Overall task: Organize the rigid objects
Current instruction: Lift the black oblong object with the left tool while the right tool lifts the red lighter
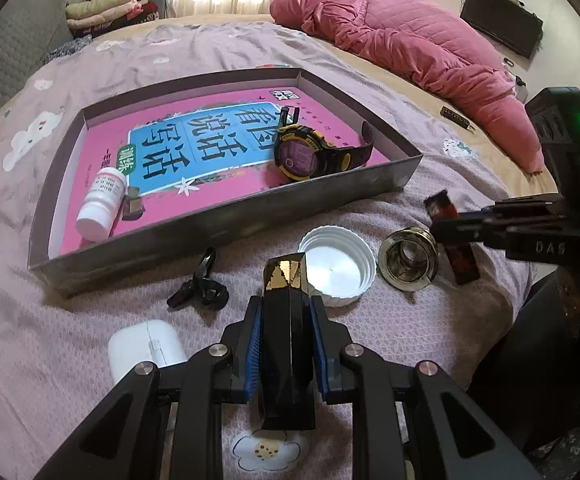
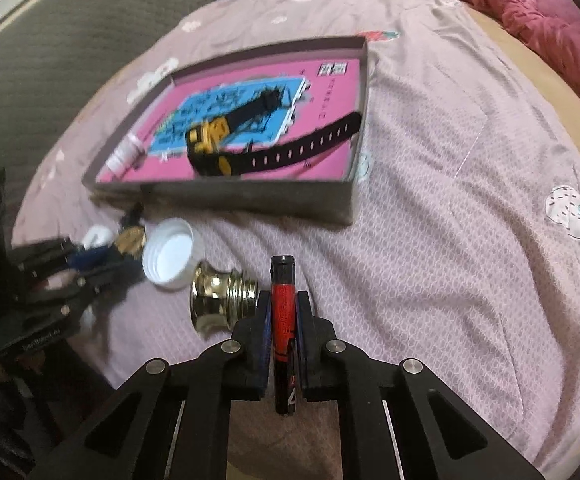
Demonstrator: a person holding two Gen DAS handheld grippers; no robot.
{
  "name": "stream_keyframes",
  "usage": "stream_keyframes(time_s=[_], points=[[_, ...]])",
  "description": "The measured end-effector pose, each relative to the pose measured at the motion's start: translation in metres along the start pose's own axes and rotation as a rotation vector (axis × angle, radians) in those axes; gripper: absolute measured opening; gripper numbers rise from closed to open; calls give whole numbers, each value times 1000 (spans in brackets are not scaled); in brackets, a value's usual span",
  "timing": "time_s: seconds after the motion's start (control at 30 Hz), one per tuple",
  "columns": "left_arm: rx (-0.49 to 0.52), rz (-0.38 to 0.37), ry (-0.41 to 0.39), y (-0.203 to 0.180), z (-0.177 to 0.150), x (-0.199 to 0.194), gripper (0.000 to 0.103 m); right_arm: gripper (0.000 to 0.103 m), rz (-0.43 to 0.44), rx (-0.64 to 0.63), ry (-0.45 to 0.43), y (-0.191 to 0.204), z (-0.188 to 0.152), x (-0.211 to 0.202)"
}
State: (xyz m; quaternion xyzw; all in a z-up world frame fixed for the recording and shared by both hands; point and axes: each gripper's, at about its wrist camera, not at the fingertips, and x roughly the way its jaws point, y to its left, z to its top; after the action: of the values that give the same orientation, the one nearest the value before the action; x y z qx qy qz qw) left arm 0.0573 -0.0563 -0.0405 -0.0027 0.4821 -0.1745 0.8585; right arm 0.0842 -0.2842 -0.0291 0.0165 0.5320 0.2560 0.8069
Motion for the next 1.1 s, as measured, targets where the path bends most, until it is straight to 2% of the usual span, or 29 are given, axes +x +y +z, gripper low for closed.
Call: stream_keyframes(time_s=[0.13,0.43,0.77,1.1], points=[[-25,-11,-11,3,0,-4,22,11,21,9,-51,1,5,-6],[-36,-11,-44,6,0,-14,22,11,26,8,-78,8,10,-4],[-40,-26,-126,8,4,-31,22,11,40,2,-145,9,13,-15],[-46,-22,-157,10,7,-36,22,11,33,-7,-206,13,18,-24]])
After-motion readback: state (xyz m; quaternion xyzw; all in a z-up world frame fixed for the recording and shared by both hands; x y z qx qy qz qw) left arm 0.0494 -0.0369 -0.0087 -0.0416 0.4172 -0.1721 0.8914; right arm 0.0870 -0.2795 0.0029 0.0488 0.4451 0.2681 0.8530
